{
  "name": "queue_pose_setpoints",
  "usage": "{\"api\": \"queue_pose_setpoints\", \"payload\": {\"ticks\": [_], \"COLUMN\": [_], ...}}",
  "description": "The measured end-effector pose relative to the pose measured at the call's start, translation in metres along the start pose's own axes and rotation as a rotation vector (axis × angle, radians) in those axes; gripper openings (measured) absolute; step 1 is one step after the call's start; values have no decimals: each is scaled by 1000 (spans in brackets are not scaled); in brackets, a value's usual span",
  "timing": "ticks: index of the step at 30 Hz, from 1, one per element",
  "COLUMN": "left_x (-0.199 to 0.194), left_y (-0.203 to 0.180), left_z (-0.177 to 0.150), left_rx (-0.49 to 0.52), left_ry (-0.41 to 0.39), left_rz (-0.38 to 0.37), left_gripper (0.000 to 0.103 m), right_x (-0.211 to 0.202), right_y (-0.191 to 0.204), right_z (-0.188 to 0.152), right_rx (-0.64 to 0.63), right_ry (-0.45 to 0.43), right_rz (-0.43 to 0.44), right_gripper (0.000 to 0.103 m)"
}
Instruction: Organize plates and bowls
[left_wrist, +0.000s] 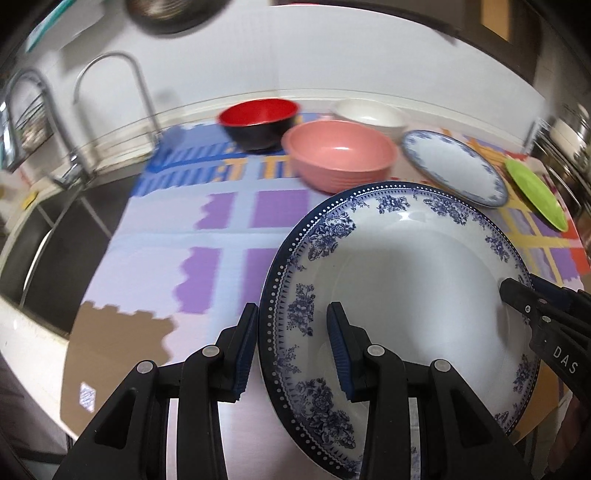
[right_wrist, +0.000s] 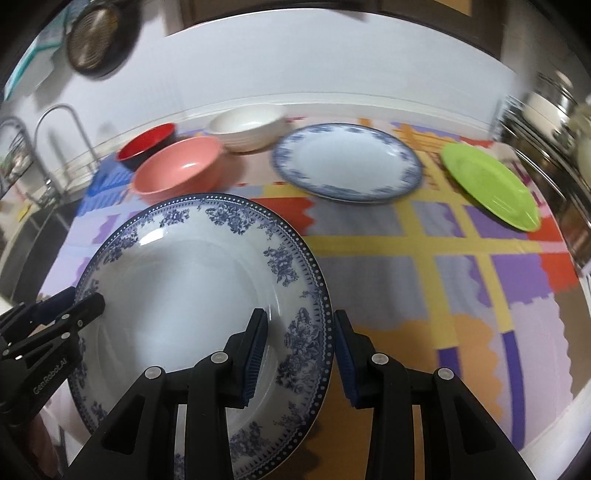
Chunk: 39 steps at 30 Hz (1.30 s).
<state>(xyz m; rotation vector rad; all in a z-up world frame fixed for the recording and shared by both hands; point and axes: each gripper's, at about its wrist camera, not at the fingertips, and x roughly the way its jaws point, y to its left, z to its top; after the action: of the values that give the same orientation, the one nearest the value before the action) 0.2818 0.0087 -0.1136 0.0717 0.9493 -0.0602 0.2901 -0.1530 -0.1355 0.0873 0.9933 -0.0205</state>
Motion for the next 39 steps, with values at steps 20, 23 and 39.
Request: {"api": "queue_pose_setpoints", "payload": {"ticks": [20, 23, 39], "left_x": [24, 28, 37], "left_y": [83, 83, 83], "left_z": [-26, -27, -29], "left_rx": [-117, -109, -88], "left_ry": [82, 92, 121], "left_rz": [73, 68, 69], "left_gripper": [38, 38, 38], "right_x": [36, 40, 52], "right_y": [103, 104, 104], "right_z": [2, 1, -2], "right_rx": [-144, -141, -111], "right_ry": [85, 96, 146], "right_rz": [93, 89, 84], "right_gripper": [37, 37, 37]}}
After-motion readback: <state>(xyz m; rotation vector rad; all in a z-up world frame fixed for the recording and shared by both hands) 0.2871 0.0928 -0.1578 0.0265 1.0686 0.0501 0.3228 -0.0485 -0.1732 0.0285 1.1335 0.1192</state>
